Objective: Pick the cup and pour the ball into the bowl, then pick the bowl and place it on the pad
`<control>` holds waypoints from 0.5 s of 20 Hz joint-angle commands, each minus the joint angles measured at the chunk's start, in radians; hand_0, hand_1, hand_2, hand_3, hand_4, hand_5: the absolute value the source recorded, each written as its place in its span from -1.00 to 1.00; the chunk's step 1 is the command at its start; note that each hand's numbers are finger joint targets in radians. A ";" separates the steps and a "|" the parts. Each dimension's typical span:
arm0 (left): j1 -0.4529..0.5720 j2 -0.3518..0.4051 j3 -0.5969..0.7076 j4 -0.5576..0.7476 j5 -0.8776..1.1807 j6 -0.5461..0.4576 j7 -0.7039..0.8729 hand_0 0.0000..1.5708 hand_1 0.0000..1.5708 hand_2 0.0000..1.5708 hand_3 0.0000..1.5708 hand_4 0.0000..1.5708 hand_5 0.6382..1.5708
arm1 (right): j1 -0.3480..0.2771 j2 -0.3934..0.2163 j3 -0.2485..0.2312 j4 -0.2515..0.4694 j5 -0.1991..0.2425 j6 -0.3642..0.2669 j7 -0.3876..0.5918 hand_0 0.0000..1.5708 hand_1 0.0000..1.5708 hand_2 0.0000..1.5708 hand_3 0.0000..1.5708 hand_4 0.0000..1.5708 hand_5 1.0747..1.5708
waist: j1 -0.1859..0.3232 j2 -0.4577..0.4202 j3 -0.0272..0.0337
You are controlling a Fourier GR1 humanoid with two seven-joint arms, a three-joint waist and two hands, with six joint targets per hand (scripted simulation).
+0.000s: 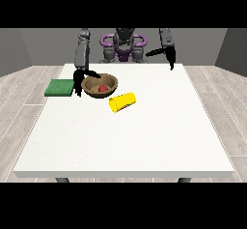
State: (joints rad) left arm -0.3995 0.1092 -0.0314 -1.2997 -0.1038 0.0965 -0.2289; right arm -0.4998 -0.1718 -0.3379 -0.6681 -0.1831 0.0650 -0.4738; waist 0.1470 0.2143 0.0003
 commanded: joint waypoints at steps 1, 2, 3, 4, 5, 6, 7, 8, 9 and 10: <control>-0.043 -0.005 -0.005 -0.052 -0.027 0.019 0.024 -1.00 -1.00 -1.00 -1.00 -1.00 0.99 | -0.087 -0.017 -0.018 0.091 -0.008 -0.016 -0.048 -1.00 -1.00 -1.00 -1.00 -0.82 0.97 | 0.015 0.050 0.0005; -0.012 -0.019 -0.028 -0.086 -0.034 0.017 0.021 -1.00 -1.00 -1.00 -1.00 -1.00 0.99 | -0.076 -0.046 -0.033 0.124 -0.020 0.033 -0.093 -1.00 -1.00 -1.00 -1.00 -0.84 0.97 | 0.028 0.068 0.0007; -0.011 0.005 0.006 -0.045 -0.013 -0.010 0.021 -1.00 -1.00 -1.00 -1.00 -1.00 0.99 | -0.100 -0.038 -0.012 0.116 -0.013 0.007 -0.035 -1.00 -1.00 -1.00 -1.00 -0.92 0.96 | 0.003 0.032 0.0002; -0.001 0.013 0.009 -0.062 -0.009 -0.017 0.025 -1.00 -1.00 -1.00 -1.00 -1.00 0.99 | -0.087 0.012 -0.015 0.122 -0.021 -0.029 -0.041 -1.00 -1.00 -1.00 -1.00 -0.82 0.98 | 0.014 0.013 0.0002; 0.034 0.041 0.025 -0.042 0.032 -0.077 -0.013 -1.00 -1.00 -1.00 -1.00 -1.00 0.99 | -0.066 0.017 -0.018 0.124 -0.036 -0.012 0.018 -1.00 -1.00 -1.00 -1.00 -0.50 1.00 | 0.023 0.003 -0.0001; -0.006 0.051 0.027 -0.065 0.031 -0.073 0.011 -1.00 -1.00 -1.00 -1.00 -1.00 0.99 | -0.022 0.052 -0.056 0.158 -0.060 -0.072 0.038 -1.00 -1.00 -1.00 -1.00 -0.41 0.90 | 0.031 0.030 0.0002; 0.021 0.011 -0.023 -0.121 0.005 -0.046 0.060 -1.00 -1.00 -1.00 -1.00 -1.00 1.00 | -0.003 -0.039 -0.081 0.197 -0.047 -0.098 0.067 0.00 0.00 -0.50 -1.00 -0.44 0.85 | 0.061 0.017 0.0013; -0.004 0.017 -0.010 -0.115 0.010 -0.047 0.024 -1.00 -1.00 -1.00 -1.00 -0.90 1.00 | 0.025 -0.008 -0.045 0.197 0.006 -0.164 0.021 0.85 0.85 1.00 -1.00 -0.40 0.76 | 0.069 0.068 0.0006; -0.024 0.021 -0.003 -0.114 0.006 -0.039 0.038 -1.00 -1.00 -1.00 -1.00 -0.57 1.00 | 0.046 -0.020 -0.008 0.203 0.057 -0.204 0.035 1.00 1.00 1.00 -0.39 0.00 0.68 | 0.068 0.060 -0.0004; -0.066 0.027 0.005 -0.113 0.023 -0.058 0.038 -1.00 -1.00 -1.00 -1.00 -0.40 0.99 | 0.019 -0.037 0.015 0.193 0.110 -0.297 0.022 1.00 1.00 1.00 0.38 0.08 0.73 | 0.096 0.102 -0.0020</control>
State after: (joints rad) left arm -0.4164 0.1290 -0.0312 -1.3892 -0.0941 0.0550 -0.2017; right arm -0.5226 -0.2135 -0.3672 -0.5671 -0.1658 -0.0715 -0.5208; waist 0.1987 0.2376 -0.0297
